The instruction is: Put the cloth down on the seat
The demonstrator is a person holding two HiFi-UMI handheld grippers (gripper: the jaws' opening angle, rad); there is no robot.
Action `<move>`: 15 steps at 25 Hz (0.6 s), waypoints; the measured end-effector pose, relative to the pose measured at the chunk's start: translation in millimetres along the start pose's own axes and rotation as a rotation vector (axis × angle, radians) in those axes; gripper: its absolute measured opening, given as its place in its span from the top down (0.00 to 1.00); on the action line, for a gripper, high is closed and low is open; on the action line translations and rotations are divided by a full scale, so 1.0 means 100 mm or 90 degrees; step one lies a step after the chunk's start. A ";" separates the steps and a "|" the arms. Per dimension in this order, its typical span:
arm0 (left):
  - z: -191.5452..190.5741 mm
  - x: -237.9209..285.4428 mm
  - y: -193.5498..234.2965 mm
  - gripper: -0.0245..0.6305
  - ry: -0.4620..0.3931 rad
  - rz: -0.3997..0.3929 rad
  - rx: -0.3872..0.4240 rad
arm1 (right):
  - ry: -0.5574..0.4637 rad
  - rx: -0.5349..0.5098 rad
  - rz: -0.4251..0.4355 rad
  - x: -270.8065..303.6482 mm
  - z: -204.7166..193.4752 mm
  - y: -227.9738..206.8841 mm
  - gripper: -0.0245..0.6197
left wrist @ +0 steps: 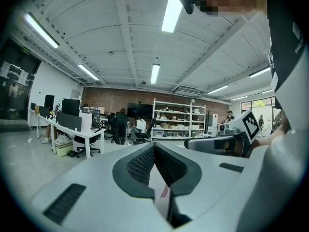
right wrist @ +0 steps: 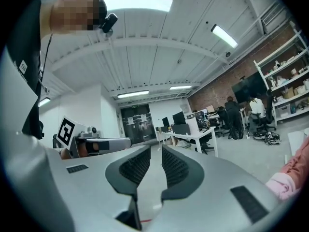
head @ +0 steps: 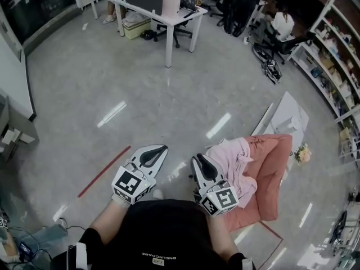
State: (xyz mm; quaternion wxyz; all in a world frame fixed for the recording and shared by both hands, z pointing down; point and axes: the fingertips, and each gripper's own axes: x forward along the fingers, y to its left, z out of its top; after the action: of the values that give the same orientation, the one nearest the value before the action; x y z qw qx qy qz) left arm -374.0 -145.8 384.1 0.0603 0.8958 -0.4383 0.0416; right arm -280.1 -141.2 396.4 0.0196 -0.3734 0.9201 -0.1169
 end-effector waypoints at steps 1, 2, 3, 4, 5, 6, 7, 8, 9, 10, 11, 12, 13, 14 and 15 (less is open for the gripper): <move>-0.02 -0.01 0.04 0.94 0.001 0.002 -0.002 | 0.000 0.000 0.002 0.04 -0.02 0.01 0.82; -0.04 -0.02 0.07 0.94 0.001 0.002 -0.004 | -0.001 0.000 0.002 0.08 -0.03 0.03 0.82; -0.06 -0.04 0.09 0.94 0.001 0.002 -0.005 | -0.001 0.000 0.001 0.11 -0.04 0.04 0.82; -0.07 -0.05 0.10 0.94 0.001 0.002 -0.005 | -0.002 0.001 -0.001 0.12 -0.04 0.05 0.82; -0.07 -0.06 0.10 0.94 0.002 0.000 -0.005 | -0.001 0.001 -0.003 0.13 -0.04 0.07 0.82; -0.07 -0.09 0.10 0.94 0.002 -0.001 -0.005 | 0.001 0.000 -0.004 0.12 -0.04 0.10 0.82; -0.07 -0.12 0.09 0.94 0.002 -0.003 -0.006 | 0.003 -0.002 -0.005 0.11 -0.05 0.13 0.82; -0.07 -0.16 0.10 0.94 0.003 -0.004 -0.007 | 0.005 -0.004 -0.005 0.11 -0.06 0.17 0.82; -0.08 -0.18 0.12 0.94 0.003 -0.005 -0.008 | 0.007 -0.005 -0.007 0.12 -0.07 0.20 0.82; -0.10 -0.20 0.15 0.94 0.003 -0.006 -0.010 | 0.008 -0.005 -0.008 0.13 -0.09 0.22 0.82; -0.10 -0.22 0.16 0.94 0.002 -0.008 -0.011 | 0.010 -0.005 -0.011 0.14 -0.10 0.24 0.82; -0.08 -0.24 0.17 0.94 0.000 -0.009 -0.012 | 0.011 -0.005 -0.012 0.14 -0.09 0.26 0.82; -0.05 -0.27 0.16 0.94 -0.003 -0.011 -0.012 | 0.012 -0.006 -0.013 0.13 -0.07 0.30 0.82; -0.01 -0.31 0.14 0.94 -0.005 -0.013 -0.009 | 0.013 -0.006 -0.014 0.11 -0.04 0.33 0.82; 0.03 -0.35 0.11 0.94 -0.007 -0.015 -0.005 | 0.014 -0.005 -0.016 0.09 -0.01 0.38 0.82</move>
State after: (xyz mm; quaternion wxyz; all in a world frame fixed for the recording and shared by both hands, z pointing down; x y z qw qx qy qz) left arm -404.0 -125.8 377.9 0.0620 0.9009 -0.4283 0.0344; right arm -312.7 -121.4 389.5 0.0068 -0.3836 0.9160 -0.1174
